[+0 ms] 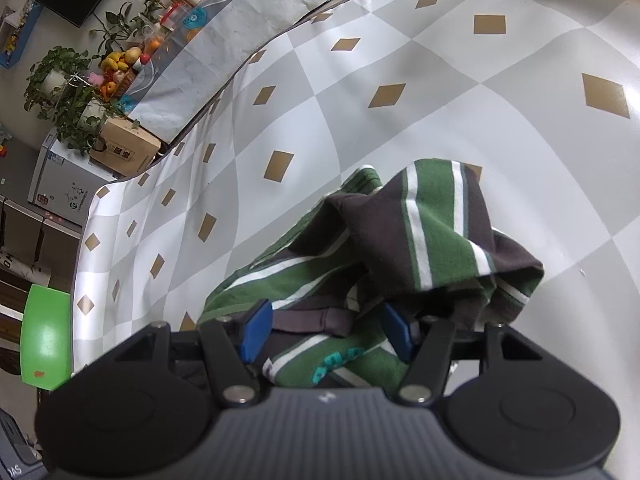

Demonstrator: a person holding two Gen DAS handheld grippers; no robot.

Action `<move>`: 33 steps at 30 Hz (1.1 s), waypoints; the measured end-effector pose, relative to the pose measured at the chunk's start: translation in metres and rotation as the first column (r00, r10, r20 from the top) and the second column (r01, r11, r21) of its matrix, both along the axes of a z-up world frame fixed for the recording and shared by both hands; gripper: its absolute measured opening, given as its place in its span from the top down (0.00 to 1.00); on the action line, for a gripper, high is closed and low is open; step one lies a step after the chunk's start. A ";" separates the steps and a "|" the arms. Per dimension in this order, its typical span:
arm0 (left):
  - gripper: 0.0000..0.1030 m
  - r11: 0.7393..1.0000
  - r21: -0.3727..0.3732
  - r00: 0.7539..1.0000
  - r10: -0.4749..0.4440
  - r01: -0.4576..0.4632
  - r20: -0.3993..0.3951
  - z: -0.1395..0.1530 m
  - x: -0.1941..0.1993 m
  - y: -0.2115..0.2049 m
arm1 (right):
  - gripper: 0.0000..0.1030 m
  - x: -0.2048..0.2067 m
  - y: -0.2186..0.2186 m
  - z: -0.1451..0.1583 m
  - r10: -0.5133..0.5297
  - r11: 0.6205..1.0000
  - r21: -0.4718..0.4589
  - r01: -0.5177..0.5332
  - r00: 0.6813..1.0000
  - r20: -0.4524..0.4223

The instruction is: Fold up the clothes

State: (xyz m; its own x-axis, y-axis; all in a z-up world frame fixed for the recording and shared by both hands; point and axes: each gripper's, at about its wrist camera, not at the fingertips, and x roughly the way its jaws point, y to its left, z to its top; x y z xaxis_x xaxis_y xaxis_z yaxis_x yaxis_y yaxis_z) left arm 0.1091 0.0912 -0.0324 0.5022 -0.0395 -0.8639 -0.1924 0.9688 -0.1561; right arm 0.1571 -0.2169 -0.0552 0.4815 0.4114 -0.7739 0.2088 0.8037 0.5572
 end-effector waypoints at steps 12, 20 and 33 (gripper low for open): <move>0.52 1.000 0.004 1.000 0.012 -0.012 -0.018 -0.014 0.008 0.003 | 0.44 0.008 0.009 -0.010 0.028 0.999 0.039 -0.027 1.000 -0.006; 0.49 0.998 -0.015 0.998 0.064 -0.064 -0.019 -0.018 0.009 0.009 | 0.45 0.010 0.004 -0.004 0.005 0.995 0.095 -0.007 1.000 0.023; 0.45 0.998 -0.056 0.999 -0.004 0.001 -0.049 -0.029 0.015 -0.006 | 0.47 0.013 0.013 -0.017 0.000 0.998 0.056 0.000 1.000 0.002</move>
State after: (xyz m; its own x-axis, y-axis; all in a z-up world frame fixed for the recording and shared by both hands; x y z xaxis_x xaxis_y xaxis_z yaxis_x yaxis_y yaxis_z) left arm 0.1239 0.0847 -0.0613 0.4594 -0.0891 -0.8838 -0.1989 0.9594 -0.2001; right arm 0.1697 -0.2042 -0.0718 0.4831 0.4542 -0.7486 0.2078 0.7710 0.6019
